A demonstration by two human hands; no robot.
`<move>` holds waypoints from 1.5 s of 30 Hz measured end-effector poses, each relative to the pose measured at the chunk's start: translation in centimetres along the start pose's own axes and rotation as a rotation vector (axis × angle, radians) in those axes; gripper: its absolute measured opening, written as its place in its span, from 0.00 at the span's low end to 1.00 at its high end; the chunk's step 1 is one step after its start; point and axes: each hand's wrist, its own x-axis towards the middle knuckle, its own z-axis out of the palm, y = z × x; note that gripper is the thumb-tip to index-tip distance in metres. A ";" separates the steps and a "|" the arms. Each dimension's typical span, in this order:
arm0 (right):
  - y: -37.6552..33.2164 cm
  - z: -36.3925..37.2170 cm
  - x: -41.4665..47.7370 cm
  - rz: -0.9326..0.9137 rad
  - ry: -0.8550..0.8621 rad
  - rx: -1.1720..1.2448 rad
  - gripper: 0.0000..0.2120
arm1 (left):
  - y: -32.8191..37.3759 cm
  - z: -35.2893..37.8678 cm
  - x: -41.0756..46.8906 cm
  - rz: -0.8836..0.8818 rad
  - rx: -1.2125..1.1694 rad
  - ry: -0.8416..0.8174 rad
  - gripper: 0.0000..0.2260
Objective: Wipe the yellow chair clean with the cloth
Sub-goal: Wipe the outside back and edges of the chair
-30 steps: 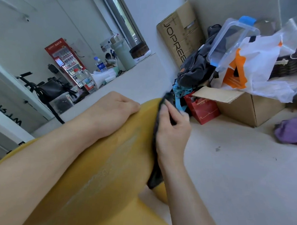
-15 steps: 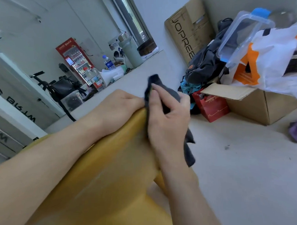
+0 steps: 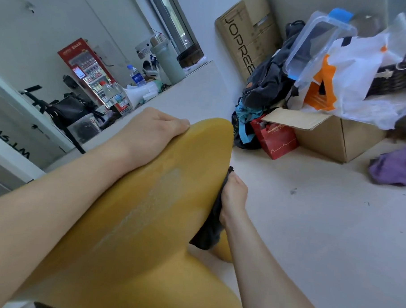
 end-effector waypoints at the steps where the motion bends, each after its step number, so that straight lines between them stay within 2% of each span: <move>1: -0.7 0.2 -0.6 -0.055 0.014 -0.018 0.19 | 0.0 0.0 0.0 0.009 0.006 0.005 0.16; 4: -4.2 1.2 -4.0 -0.350 -0.004 -0.056 0.09 | 0.0 0.1 0.4 0.018 0.006 0.050 0.15; 8: -7.7 3.3 -10.6 -0.799 -0.083 -0.083 0.12 | -0.1 0.1 1.6 0.005 0.071 0.085 0.15; 11: -6.0 3.8 -12.4 -0.983 0.004 -0.028 0.12 | -0.2 0.3 1.7 0.002 0.120 0.067 0.14; 13: -3.5 3.1 -10.9 -0.912 0.131 0.022 0.12 | 0.0 -0.2 1.0 0.008 0.068 -0.003 0.12; 16: -0.4 1.2 -8.5 -0.403 0.186 0.004 0.12 | -0.2 -2.0 -2.1 -0.024 0.179 -0.175 0.15; 18: 0.2 0.8 -8.1 -0.238 0.138 -0.033 0.16 | -1.4 -2.8 -4.9 0.017 0.329 -0.226 0.21; 20: -1.2 1.8 -9.9 -0.301 0.098 0.002 0.15 | -2.8 -2.6 -6.3 0.124 0.362 -0.112 0.26; 22: -3.2 3.2 -13.3 -0.609 0.037 -0.006 0.15 | -3.4 -2.1 -5.7 0.184 0.321 0.021 0.24; 24: -4.6 4.0 -15.4 -0.967 -0.010 -0.082 0.14 | -2.7 -1.5 -4.4 0.179 0.244 0.060 0.19; 25: -4.8 4.0 -14.8 -1.077 -0.002 -0.125 0.13 | -2.3 -1.2 -3.9 0.175 0.217 0.069 0.18; 26: -4.6 3.7 -13.2 -1.094 0.036 -0.148 0.13 | -1.9 -0.9 -3.4 0.167 0.205 0.079 0.19; 27: -3.8 3.2 -11.1 -1.016 0.086 -0.144 0.13 | -1.7 -0.7 -2.9 0.149 0.196 0.084 0.21; 30: -1.7 1.2 -7.2 -0.449 0.128 -0.073 0.20 | -1.1 -0.5 -2.7 0.087 0.157 0.080 0.23; 32: -1.5 1.1 -7.3 -0.289 0.112 -0.004 0.20 | -0.7 -0.3 -2.2 0.072 0.166 0.087 0.23; 33: -2.2 1.7 -8.2 -0.325 0.094 0.009 0.18 | -0.5 -0.2 -1.7 0.063 0.163 0.099 0.22; 36: -5.5 4.3 -11.7 -0.800 0.046 -0.090 0.16 | -0.2 0.2 0.2 0.020 0.070 0.132 0.18; 38: -5.9 4.8 -11.7 -0.982 0.056 -0.204 0.14 | 0.4 0.4 1.0 -0.022 -0.021 0.112 0.16; 39: -5.4 4.4 -10.2 -0.989 0.077 -0.208 0.14 | 0.5 0.4 1.3 -0.024 -0.006 0.110 0.16; 40: -4.7 3.7 -8.6 -0.912 0.093 -0.190 0.13 | 0.5 0.4 1.5 -0.022 0.030 0.106 0.16; 43: -3.0 1.9 -6.1 -0.449 0.112 -0.132 0.10 | 0.3 0.3 1.4 -0.005 0.117 0.080 0.16; 44: -3.0 2.2 -6.4 -0.414 0.124 -0.184 0.14 | 0.3 0.4 1.5 0.013 0.141 0.089 0.16; 45: -3.3 3.0 -7.4 -0.481 0.130 -0.243 0.15 | 0.4 0.4 1.8 0.025 0.158 0.104 0.17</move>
